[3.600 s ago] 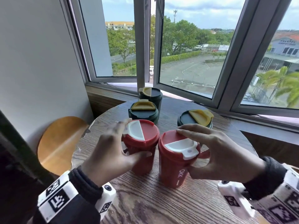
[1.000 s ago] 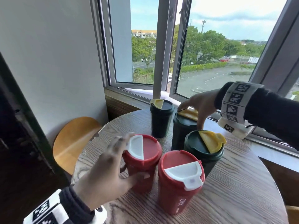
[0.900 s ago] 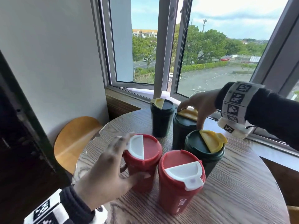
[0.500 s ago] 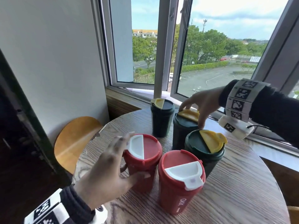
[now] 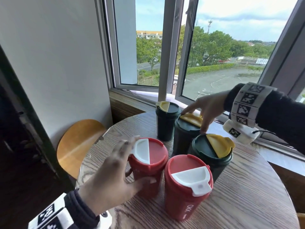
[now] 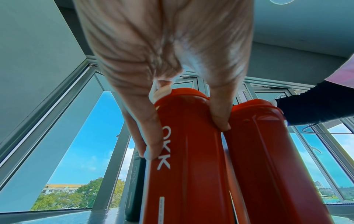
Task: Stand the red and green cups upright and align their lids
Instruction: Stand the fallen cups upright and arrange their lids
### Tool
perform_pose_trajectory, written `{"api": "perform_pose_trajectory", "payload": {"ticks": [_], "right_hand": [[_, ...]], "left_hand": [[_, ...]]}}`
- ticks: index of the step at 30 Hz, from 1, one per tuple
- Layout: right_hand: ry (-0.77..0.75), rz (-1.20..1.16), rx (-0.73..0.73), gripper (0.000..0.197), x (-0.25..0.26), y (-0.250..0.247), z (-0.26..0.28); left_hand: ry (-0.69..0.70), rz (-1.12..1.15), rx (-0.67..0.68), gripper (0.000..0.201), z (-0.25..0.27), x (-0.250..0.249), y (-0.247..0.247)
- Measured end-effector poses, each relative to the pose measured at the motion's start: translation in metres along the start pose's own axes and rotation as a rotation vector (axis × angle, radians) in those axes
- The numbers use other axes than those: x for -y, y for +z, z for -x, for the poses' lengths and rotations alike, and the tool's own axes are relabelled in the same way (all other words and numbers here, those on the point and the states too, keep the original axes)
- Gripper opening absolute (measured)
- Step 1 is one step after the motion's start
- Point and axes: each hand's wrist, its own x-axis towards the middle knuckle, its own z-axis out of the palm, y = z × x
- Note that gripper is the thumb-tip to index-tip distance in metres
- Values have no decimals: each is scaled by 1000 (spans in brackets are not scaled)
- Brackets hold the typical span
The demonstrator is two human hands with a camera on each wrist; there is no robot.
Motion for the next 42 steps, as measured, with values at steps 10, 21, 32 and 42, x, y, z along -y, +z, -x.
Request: {"api": "perform_pose_trajectory", "payload": {"ticks": [10, 21, 32, 42], "right_hand": [[-76, -1, -190, 59, 30, -41, -8], [-11, 281, -83, 79, 78, -39, -62], [-4, 276, -88, 74, 90, -36, -63], [-70, 145, -34, 67, 110, -30, -41]], "left_hand": [[18, -39, -49, 103, 0, 2, -2], [34, -22, -34, 106, -1, 4, -1], [21, -13, -11, 106, 2, 8, 0], [40, 30, -15, 101, 1, 8, 1]]}}
